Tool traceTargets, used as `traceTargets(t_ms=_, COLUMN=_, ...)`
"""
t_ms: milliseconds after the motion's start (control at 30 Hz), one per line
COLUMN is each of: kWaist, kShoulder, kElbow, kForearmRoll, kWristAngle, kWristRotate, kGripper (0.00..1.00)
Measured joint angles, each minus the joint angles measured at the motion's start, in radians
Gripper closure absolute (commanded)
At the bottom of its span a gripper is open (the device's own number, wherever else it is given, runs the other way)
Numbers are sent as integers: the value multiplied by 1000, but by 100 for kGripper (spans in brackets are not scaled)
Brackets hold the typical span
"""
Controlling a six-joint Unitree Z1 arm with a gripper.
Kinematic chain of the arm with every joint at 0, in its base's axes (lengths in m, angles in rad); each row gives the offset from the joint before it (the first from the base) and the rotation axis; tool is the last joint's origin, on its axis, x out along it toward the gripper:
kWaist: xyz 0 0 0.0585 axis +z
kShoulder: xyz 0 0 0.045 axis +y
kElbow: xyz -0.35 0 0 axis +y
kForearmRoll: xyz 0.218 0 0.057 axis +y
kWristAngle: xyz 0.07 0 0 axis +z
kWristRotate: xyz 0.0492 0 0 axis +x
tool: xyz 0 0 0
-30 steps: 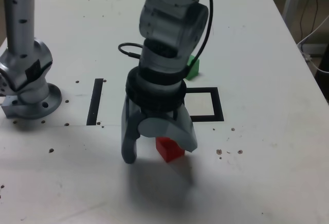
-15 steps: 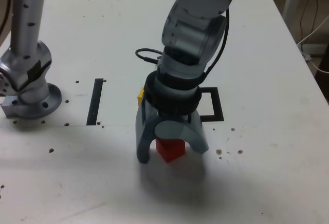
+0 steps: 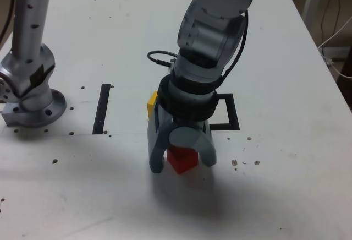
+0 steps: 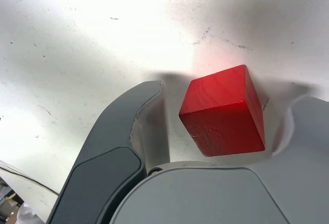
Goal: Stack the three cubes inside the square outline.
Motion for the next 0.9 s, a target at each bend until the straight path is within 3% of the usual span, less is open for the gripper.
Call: traceTargets(t_ms=900, kWaist=0, kShoulder=0, kElbow=-7, kForearmRoll=6, kWristAngle=-7, kWristRotate=6, kGripper=78)
